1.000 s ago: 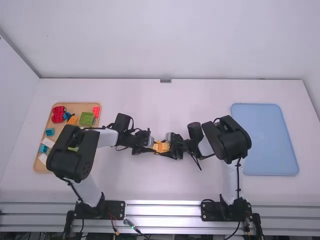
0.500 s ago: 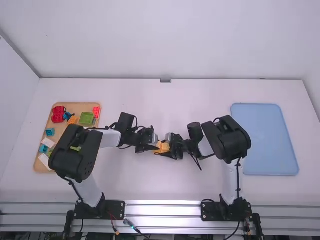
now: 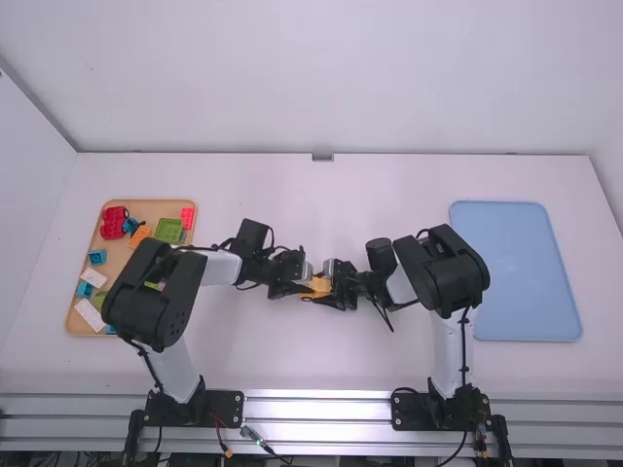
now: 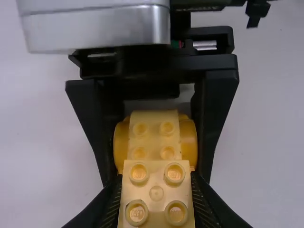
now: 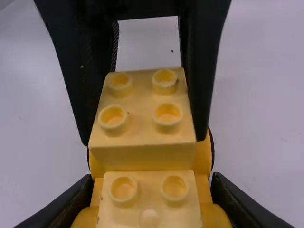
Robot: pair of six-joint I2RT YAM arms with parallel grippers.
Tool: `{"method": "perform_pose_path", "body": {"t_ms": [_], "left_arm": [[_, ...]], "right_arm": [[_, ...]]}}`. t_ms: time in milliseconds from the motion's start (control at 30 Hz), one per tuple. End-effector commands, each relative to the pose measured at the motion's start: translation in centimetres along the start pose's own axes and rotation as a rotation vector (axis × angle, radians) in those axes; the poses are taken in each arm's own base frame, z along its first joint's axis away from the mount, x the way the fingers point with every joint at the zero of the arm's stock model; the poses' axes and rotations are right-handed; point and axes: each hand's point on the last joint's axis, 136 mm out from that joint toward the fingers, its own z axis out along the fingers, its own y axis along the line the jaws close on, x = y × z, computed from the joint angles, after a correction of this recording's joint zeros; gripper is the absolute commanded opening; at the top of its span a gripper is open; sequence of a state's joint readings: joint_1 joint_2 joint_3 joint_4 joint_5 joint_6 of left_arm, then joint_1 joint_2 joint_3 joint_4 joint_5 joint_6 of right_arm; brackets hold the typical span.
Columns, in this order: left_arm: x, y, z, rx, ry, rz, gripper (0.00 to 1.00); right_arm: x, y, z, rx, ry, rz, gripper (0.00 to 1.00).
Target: Assemble lego blocks to make yellow taxi
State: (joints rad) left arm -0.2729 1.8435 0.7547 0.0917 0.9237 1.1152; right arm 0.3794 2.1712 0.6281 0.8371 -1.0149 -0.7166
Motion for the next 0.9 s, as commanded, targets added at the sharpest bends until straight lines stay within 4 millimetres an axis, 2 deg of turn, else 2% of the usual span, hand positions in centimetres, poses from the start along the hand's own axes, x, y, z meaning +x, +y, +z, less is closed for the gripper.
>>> {"method": "perform_pose_path", "body": {"t_ms": [0,367,467,700,767,867], "left_arm": [[-0.12,-0.36,0.66,0.020,0.008,-0.005,0.02],[0.62,-0.53,0.59,0.003,0.021,-0.003,0.02],[0.73,-0.64,0.64,-0.003,0.017,0.005,0.17],[0.74,-0.94,0.75,0.006,0.019,-0.001,0.23],[0.71,-0.84,0.75,0.003,0.018,-0.014,0.28],[0.63,-0.69,0.75,-0.003,0.015,-0.028,0.43]], "right_arm": [[0.68,0.58,0.13,-0.016,0.004,0.022,0.50],[0.68,0.61,0.14,-0.017,0.004,0.024,0.50],[0.67,0.62,0.14,-0.018,0.003,0.025,0.50],[0.68,0.61,0.14,-0.017,0.004,0.025,0.50],[0.69,0.61,0.14,-0.017,0.004,0.025,0.50],[0.69,0.60,0.14,-0.016,0.004,0.029,0.50]]}}
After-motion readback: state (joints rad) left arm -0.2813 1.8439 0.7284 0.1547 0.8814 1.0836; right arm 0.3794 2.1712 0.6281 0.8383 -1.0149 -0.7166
